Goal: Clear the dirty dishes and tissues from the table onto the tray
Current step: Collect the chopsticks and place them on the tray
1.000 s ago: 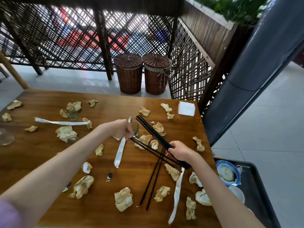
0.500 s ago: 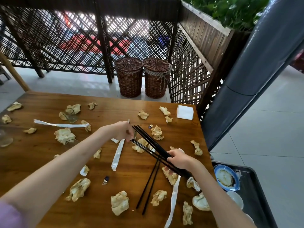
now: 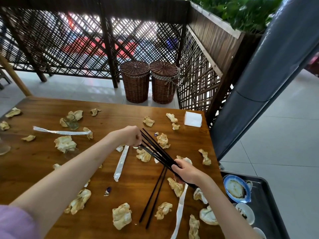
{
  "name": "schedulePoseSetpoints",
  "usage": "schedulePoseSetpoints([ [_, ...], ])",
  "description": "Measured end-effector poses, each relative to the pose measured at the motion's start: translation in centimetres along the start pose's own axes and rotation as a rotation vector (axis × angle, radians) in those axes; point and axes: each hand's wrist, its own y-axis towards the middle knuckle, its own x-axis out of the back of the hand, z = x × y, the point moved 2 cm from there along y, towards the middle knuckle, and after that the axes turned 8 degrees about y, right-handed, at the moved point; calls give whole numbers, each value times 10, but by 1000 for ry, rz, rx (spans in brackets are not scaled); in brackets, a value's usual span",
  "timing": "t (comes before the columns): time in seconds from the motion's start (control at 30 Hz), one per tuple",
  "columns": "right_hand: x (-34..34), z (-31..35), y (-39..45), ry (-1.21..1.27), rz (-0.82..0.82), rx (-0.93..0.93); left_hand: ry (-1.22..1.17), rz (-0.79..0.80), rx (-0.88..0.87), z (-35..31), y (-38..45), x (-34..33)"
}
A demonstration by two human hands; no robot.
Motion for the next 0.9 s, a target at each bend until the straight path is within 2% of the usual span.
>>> schedulePoseSetpoints([
  [0.23,5,-4,-1,55,-5,27,68,-38,-17,-16,9,7],
  [0.4,9,-8,1,125,-83,26,153,-169,-50,-24,18,6],
  [0.53,14,-12,3,90,-124,11,88,-319,-52,-26,20,8],
  [0.63,20,-18,2,99,-152,-11,-23,-395,10,-19,22,8],
  [0.73,26,-26,1,128,-209,-37,-91,-382,106,-7,23,0],
  [0.9,30,-37,1,156,-268,-66,-160,-221,187,-1,19,-39],
])
